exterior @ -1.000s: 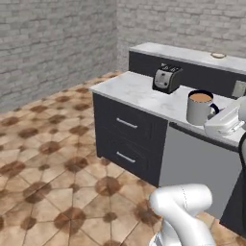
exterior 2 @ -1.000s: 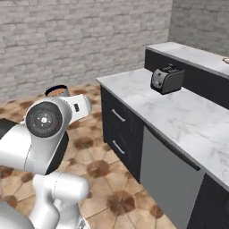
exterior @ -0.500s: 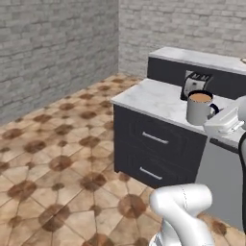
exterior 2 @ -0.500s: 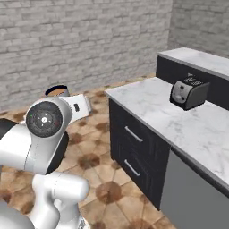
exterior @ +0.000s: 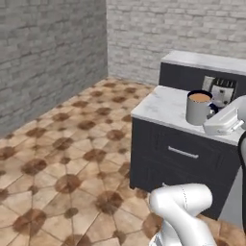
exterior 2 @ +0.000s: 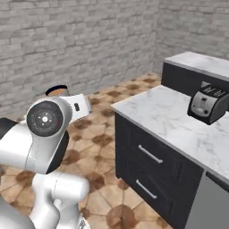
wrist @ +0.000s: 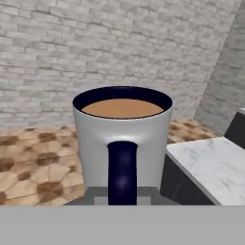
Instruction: Pick the cup of tea, navigate to the dining table, and place it on the saucer.
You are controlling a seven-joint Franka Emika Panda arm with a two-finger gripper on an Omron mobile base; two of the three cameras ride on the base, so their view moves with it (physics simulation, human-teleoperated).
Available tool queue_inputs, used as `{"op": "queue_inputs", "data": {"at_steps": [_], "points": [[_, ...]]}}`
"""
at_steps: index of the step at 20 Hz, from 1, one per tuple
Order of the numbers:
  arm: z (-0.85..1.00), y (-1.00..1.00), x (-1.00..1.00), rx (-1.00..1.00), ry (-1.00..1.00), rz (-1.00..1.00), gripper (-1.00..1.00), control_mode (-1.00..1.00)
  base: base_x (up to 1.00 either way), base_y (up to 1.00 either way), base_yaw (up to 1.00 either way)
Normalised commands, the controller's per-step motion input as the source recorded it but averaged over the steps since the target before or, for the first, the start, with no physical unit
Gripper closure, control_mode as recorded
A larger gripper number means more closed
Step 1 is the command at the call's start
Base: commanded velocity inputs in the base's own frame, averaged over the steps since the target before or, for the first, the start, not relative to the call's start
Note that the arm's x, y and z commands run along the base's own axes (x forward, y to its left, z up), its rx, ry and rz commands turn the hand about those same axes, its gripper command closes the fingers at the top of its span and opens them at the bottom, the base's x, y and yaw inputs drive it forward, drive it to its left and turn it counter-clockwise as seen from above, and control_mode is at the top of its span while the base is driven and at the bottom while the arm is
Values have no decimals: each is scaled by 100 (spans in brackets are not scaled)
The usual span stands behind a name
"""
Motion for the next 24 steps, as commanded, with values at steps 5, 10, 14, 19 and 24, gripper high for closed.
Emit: {"op": "queue_inputs", "data": {"at_steps": [5, 10, 14, 19, 24], "points": [[0, 0, 0, 0, 0, 0, 100, 100, 100, 100, -39], [0, 0, 0, 0, 0, 0, 100, 100, 100, 100, -42], [0, 0, 0, 0, 0, 0, 100, 100, 100, 100, -45], [0, 0, 0, 0, 0, 0, 100, 100, 100, 100, -47], [0, 0, 0, 0, 0, 0, 100, 100, 100, 100, -47]]}}
